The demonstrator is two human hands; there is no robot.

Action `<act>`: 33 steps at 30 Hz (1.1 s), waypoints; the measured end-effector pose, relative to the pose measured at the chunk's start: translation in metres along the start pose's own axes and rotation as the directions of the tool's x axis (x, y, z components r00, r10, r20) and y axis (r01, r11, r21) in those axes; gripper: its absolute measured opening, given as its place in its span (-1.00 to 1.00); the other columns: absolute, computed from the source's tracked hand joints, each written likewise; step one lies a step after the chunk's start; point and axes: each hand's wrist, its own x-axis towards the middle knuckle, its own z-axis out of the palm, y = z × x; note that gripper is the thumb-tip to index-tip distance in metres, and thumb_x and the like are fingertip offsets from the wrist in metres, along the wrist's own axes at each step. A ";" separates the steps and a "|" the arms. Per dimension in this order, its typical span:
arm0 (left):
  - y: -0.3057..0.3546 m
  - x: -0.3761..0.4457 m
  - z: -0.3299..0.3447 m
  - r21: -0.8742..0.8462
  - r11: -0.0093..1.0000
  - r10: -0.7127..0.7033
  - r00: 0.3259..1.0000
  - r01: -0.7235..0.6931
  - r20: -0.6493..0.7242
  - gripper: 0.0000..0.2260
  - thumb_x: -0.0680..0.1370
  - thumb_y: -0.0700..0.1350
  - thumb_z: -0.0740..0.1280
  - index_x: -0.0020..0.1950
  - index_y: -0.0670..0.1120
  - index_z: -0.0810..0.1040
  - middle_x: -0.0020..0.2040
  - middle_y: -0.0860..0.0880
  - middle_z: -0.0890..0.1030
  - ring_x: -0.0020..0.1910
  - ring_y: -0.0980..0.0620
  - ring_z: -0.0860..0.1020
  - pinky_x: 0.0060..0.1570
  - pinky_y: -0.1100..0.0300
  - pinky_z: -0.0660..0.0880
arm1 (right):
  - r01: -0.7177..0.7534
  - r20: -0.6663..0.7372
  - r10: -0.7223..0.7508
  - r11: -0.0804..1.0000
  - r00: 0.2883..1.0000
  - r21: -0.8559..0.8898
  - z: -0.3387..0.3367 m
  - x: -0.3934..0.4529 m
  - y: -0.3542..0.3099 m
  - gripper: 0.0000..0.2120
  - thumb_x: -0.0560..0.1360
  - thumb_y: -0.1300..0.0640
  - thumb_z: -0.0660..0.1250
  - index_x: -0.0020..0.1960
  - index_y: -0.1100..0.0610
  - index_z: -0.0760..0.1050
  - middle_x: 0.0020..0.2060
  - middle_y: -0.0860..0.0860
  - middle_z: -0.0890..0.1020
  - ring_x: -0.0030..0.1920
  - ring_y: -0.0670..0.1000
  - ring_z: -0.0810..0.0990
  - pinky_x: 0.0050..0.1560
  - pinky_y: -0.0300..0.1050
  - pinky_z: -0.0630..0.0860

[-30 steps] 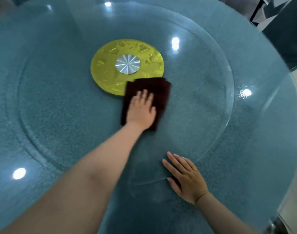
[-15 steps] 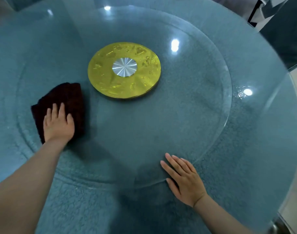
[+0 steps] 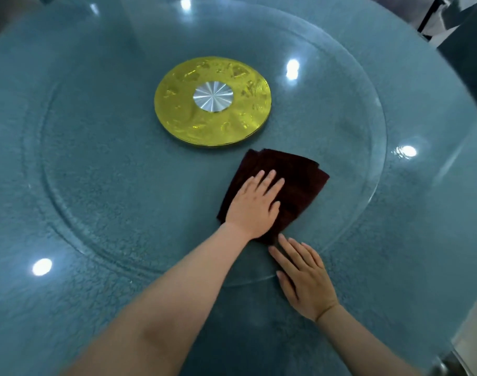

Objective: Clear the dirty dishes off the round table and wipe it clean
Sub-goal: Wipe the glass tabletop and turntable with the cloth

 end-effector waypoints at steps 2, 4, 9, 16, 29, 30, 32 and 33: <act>-0.054 -0.017 -0.006 0.004 0.983 -0.181 0.982 0.181 -0.051 -0.46 0.58 0.09 -0.01 0.54 -0.01 0.25 0.54 -0.09 0.25 0.51 -0.13 0.21 0.48 -0.01 0.13 | 0.015 0.002 -0.015 1.000 1.000 -0.003 0.000 -0.001 -0.001 -0.52 0.60 -0.02 0.12 0.51 0.01 0.30 0.52 0.02 0.28 0.48 0.04 0.29 0.49 0.01 0.17; -0.125 -0.046 -0.017 0.009 0.903 -0.429 0.900 0.431 -0.075 -0.44 0.57 0.08 -0.03 0.55 -0.06 0.23 0.54 -0.14 0.23 0.51 -0.17 0.20 0.48 -0.06 0.13 | 0.029 0.001 -0.029 1.000 1.000 -0.004 0.001 -0.001 -0.002 -0.52 0.61 -0.02 0.13 0.52 0.01 0.28 0.53 0.00 0.26 0.48 0.03 0.29 0.49 0.00 0.18; -0.214 -0.150 -0.038 -0.055 0.710 -0.704 0.702 0.702 -0.107 -0.40 0.56 0.11 -0.04 0.56 -0.11 0.20 0.55 -0.20 0.19 0.52 -0.23 0.14 0.48 -0.10 0.05 | 0.031 0.009 -0.031 0.999 0.999 -0.026 0.003 -0.001 -0.004 -0.53 0.62 -0.03 0.10 0.52 0.01 0.29 0.53 0.00 0.25 0.48 0.02 0.30 0.46 0.02 0.24; -0.073 -0.123 -0.002 0.032 0.925 -0.373 0.920 0.379 -0.124 -0.45 0.56 0.06 0.05 0.52 -0.11 0.29 0.52 -0.18 0.26 0.49 -0.20 0.24 0.45 -0.09 0.19 | -0.036 0.014 0.036 0.999 0.999 -0.040 0.003 -0.001 -0.003 -0.53 0.61 0.04 0.06 0.50 0.07 0.32 0.52 0.08 0.27 0.47 0.11 0.30 0.48 0.11 0.19; -0.149 -0.163 -0.011 0.026 0.834 -0.545 0.829 0.552 -0.122 -0.45 0.57 0.07 0.01 0.50 -0.14 0.33 0.49 -0.21 0.31 0.46 -0.24 0.29 0.41 -0.10 0.21 | -0.115 0.031 0.113 0.992 0.993 0.049 -0.009 -0.002 -0.006 -0.56 0.64 0.01 0.03 0.49 0.03 0.33 0.51 0.02 0.29 0.49 0.05 0.29 0.49 0.05 0.17; -0.171 -0.180 -0.017 0.009 0.792 -0.603 0.785 0.610 -0.141 -0.44 0.57 0.08 0.00 0.49 -0.16 0.33 0.49 -0.24 0.31 0.46 -0.26 0.28 0.42 -0.11 0.19 | -0.142 0.024 0.141 0.987 0.990 0.077 -0.008 -0.002 -0.014 -0.56 0.63 0.02 0.04 0.49 0.03 0.34 0.51 0.02 0.29 0.49 0.05 0.29 0.49 0.05 0.17; -0.196 -0.203 -0.027 -0.039 0.719 -0.692 0.710 0.694 -0.130 -0.43 0.58 0.10 -0.02 0.53 -0.13 0.27 0.52 -0.21 0.25 0.50 -0.23 0.21 0.46 -0.10 0.11 | -0.177 0.021 0.176 0.977 0.984 0.121 -0.004 -0.002 -0.031 -0.56 0.63 0.02 0.06 0.49 0.02 0.33 0.52 0.01 0.28 0.50 0.04 0.28 0.49 0.07 0.18; -0.200 -0.206 -0.030 -0.053 0.685 -0.727 0.677 0.727 -0.111 -0.43 0.58 0.10 -0.02 0.55 -0.10 0.22 0.54 -0.19 0.20 0.52 -0.21 0.16 0.47 -0.09 0.06 | -0.186 0.022 0.185 0.974 0.983 0.129 -0.002 -0.001 -0.040 -0.55 0.63 0.02 0.06 0.50 0.01 0.33 0.52 0.01 0.27 0.50 0.04 0.27 0.49 0.07 0.18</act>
